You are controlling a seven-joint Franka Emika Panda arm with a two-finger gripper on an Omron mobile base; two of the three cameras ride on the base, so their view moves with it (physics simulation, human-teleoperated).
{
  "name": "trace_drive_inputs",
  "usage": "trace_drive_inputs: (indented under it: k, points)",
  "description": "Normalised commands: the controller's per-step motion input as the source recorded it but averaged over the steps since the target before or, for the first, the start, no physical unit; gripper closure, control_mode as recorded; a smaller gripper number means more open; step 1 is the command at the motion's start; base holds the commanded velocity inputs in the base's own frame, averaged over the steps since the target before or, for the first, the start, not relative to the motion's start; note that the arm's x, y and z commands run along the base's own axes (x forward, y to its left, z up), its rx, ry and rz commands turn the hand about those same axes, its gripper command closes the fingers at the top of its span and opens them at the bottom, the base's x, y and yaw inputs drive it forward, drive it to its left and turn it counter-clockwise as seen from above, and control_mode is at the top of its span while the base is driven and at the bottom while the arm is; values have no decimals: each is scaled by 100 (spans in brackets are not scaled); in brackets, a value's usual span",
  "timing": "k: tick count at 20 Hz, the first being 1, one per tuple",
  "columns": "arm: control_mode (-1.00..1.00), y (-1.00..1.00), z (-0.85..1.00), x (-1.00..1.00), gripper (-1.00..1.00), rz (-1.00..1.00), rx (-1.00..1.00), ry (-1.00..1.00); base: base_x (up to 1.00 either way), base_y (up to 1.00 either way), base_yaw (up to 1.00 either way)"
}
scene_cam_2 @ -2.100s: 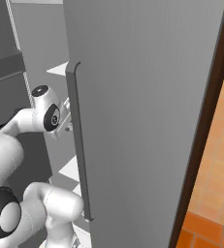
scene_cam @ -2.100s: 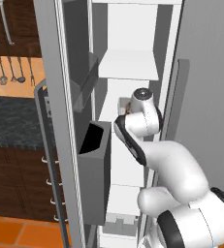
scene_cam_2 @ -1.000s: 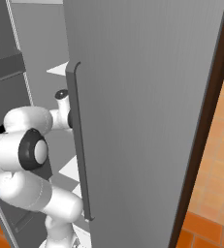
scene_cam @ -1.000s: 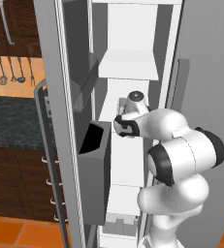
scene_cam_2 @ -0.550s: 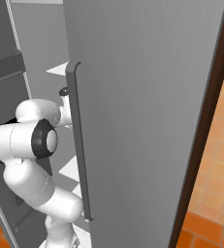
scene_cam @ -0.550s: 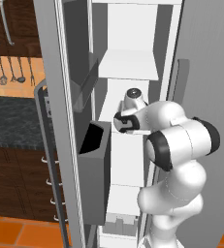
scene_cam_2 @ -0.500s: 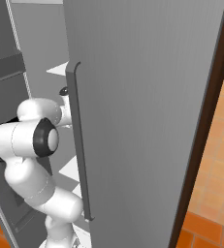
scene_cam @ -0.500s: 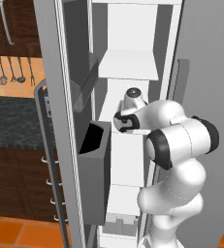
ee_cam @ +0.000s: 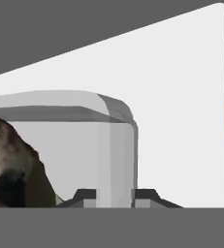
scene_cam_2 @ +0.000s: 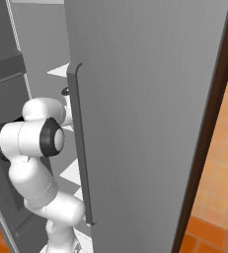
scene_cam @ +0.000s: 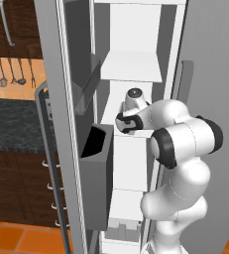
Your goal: Take the meat container that has the steak and place it on the second highest rack of the freezer. Then take the vegetable container that has the onion and sweet potato and place it on the highest rack of the freezer.
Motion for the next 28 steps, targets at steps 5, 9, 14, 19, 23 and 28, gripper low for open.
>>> trace_drive_inputs:
  k: [5,9,14,19,23,28]
  points:
    - [-100,0,0,0,-100,0,0,0,0,0,0]
    - [-100,0,0,-1,-100,0,0,0,0,0,0]
    - [-100,0,12,-33,-100,3,0,-9,0,0,0]
    - [-100,0,60,-10,-100,0,0,-4,0,0,0]
    - [-100,0,36,-54,-100,1,-3,0,0,0,0]
    - [-100,-6,19,-67,-100,10,-2,1,0,0,0]
